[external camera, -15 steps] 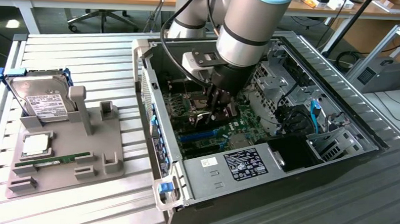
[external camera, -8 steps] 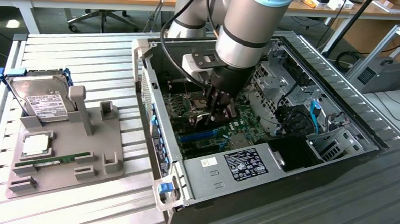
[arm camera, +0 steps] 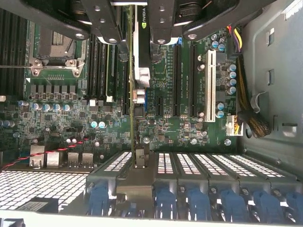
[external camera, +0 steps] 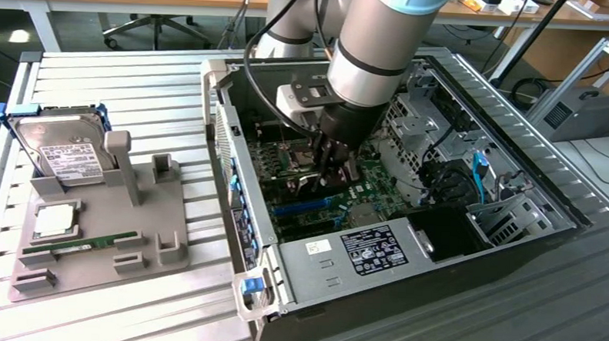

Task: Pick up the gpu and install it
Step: 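Insert the gpu into the slot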

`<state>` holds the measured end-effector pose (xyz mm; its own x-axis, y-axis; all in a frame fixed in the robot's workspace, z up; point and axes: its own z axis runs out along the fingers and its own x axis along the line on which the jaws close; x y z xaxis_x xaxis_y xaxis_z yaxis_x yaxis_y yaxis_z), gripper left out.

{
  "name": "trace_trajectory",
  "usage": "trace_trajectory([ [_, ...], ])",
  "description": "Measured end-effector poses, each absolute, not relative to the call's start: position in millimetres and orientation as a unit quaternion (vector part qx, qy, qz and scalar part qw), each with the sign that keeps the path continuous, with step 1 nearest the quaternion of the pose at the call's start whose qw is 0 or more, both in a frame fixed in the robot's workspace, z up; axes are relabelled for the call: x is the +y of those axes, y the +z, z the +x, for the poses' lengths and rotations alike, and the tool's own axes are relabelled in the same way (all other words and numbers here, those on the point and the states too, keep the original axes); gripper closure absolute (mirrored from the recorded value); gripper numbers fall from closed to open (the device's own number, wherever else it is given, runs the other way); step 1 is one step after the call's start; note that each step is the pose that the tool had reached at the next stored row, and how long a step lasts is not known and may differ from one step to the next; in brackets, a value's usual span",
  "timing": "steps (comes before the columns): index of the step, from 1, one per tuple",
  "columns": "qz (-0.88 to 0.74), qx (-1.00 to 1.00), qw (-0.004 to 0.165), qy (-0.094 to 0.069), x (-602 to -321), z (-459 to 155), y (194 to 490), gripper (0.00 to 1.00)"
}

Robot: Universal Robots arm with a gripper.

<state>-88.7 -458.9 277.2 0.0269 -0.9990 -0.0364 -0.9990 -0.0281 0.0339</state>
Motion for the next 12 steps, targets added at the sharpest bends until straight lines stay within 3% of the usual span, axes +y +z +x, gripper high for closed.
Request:
trace_trajectory([
  [12, -0.714, 0.700, 0.000, 0.025, -459.0, -88.7, 271.8, 0.73],
])
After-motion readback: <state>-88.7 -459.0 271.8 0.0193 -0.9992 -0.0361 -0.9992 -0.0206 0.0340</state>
